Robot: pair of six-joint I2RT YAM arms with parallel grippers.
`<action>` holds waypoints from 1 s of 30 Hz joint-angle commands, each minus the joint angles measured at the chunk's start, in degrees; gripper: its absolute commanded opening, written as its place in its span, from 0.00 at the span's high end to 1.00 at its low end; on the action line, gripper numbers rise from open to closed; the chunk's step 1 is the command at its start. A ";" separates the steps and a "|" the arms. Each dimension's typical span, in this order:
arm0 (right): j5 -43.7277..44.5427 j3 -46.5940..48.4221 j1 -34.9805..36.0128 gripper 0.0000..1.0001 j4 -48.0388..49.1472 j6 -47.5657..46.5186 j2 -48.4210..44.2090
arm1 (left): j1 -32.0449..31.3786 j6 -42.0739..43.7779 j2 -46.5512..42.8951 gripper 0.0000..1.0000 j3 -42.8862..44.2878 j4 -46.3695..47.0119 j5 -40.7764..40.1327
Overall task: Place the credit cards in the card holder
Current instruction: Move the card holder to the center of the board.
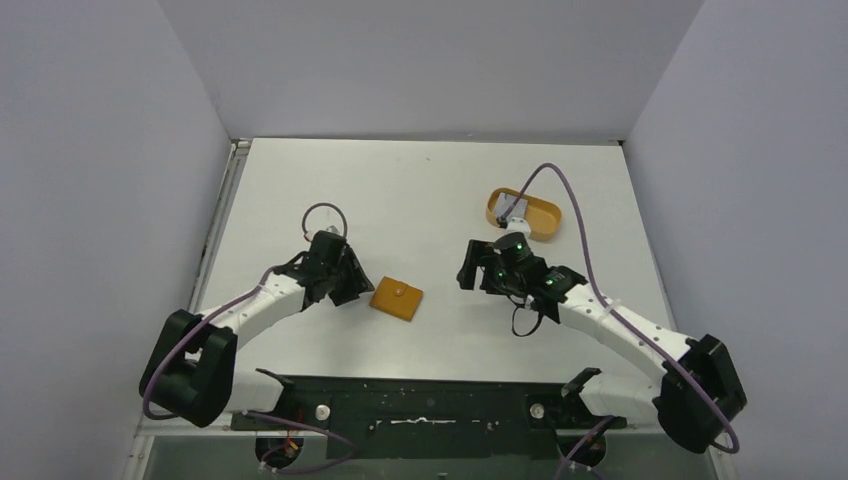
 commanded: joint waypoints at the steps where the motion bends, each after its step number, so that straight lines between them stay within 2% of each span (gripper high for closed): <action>1: 4.14 3.58 4.12 0.13 10.37 1.95 4.75 | -1.26 -0.31 4.26 0.59 4.60 4.57 -1.51; 8: 6.62 1.97 7.73 0.14 10.29 1.09 4.75 | -5.75 4.61 12.28 0.60 12.73 2.07 -2.48; 15: 9.41 -5.01 9.53 0.14 3.61 2.10 -6.18 | -11.04 7.76 19.70 0.61 18.50 1.69 0.40; 18: 8.93 -7.09 9.75 0.14 0.45 2.65 -10.33 | -11.98 7.63 19.86 0.63 18.51 4.31 2.25; 21: 9.21 -7.95 9.85 0.14 -2.06 3.22 -13.08 | -12.34 7.31 15.73 0.63 17.39 3.67 -0.36; 25: 9.71 -8.36 9.85 0.14 -3.51 3.34 -15.79 | -9.14 4.66 7.50 0.54 12.33 3.24 -4.14; 30: 10.29 -8.68 9.99 0.14 -4.58 3.61 -17.24 | -0.79 2.98 5.96 0.50 7.80 4.71 0.08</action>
